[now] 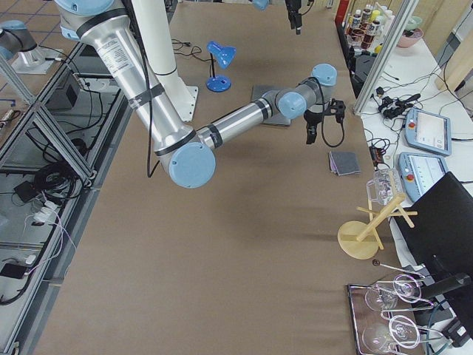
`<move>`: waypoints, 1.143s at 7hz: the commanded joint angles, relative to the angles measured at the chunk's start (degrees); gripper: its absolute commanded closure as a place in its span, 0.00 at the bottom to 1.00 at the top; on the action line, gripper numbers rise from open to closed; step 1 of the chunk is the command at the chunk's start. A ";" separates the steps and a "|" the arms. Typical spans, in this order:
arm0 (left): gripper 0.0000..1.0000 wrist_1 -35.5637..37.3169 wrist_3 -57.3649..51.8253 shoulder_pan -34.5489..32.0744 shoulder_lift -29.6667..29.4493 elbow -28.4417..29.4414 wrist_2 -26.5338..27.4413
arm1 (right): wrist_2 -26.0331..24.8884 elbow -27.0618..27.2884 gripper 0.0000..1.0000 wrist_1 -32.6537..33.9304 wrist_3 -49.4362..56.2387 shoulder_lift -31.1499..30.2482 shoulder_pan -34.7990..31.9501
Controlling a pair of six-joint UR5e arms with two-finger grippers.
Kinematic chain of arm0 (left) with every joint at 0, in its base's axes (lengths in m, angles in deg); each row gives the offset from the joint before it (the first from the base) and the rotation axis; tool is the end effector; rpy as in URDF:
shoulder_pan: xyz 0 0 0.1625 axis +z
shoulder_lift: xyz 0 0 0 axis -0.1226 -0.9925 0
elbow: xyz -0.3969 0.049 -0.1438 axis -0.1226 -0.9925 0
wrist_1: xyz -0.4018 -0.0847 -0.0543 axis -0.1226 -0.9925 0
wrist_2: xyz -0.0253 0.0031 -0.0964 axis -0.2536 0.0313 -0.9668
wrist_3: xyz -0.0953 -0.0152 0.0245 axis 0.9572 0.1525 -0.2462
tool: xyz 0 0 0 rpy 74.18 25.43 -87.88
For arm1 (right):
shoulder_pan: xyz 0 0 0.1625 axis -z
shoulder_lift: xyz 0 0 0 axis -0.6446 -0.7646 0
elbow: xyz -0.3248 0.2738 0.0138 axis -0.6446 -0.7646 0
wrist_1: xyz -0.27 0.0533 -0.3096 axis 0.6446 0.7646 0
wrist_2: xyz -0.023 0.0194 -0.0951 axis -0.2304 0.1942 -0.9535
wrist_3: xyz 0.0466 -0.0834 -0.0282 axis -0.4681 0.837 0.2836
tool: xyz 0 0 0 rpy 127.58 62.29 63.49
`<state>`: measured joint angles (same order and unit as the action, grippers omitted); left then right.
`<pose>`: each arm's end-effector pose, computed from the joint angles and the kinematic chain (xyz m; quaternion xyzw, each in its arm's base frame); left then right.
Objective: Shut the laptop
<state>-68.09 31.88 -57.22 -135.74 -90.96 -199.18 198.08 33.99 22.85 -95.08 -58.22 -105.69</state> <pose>0.2006 -0.5925 0.2986 0.0674 0.4230 -0.1220 0.8953 -0.2167 -0.6511 0.3757 0.0276 -0.3775 0.0041 0.9256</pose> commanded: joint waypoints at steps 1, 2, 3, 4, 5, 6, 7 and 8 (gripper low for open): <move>0.01 13.44 -24.75 -6.89 13.22 -12.08 -0.38 | -2.18 4.02 0.00 13.54 27.35 -7.45 -7.97; 0.01 10.99 -30.16 -9.72 20.27 -12.02 -0.39 | -0.08 5.69 0.00 13.21 35.28 -14.21 -12.01; 0.01 4.53 -31.00 -11.92 26.95 -10.88 -0.47 | 4.38 6.58 0.00 13.21 40.76 -19.06 -16.40; 0.01 -0.41 -36.05 -16.47 28.85 -6.96 -2.82 | 6.94 8.07 0.00 13.12 44.21 -23.28 -19.84; 0.01 -0.81 -47.59 -18.51 30.26 -4.39 -4.85 | 7.14 9.13 0.00 12.86 46.85 -25.85 -22.57; 0.01 -0.81 -49.10 -22.54 30.36 -1.50 -5.04 | 7.15 10.18 0.00 12.86 46.88 -27.62 -24.16; 0.01 -0.64 -49.11 -23.71 31.41 1.66 -5.13 | 6.97 10.02 0.00 12.77 46.70 -29.81 -24.18; 0.01 -0.90 -49.37 -23.98 33.24 2.65 -5.13 | 6.88 10.10 0.00 12.77 46.18 -30.35 -24.35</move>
<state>-68.75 -16.68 -80.09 -104.31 -90.46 -204.17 205.04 43.91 35.66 -48.61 -87.12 -129.59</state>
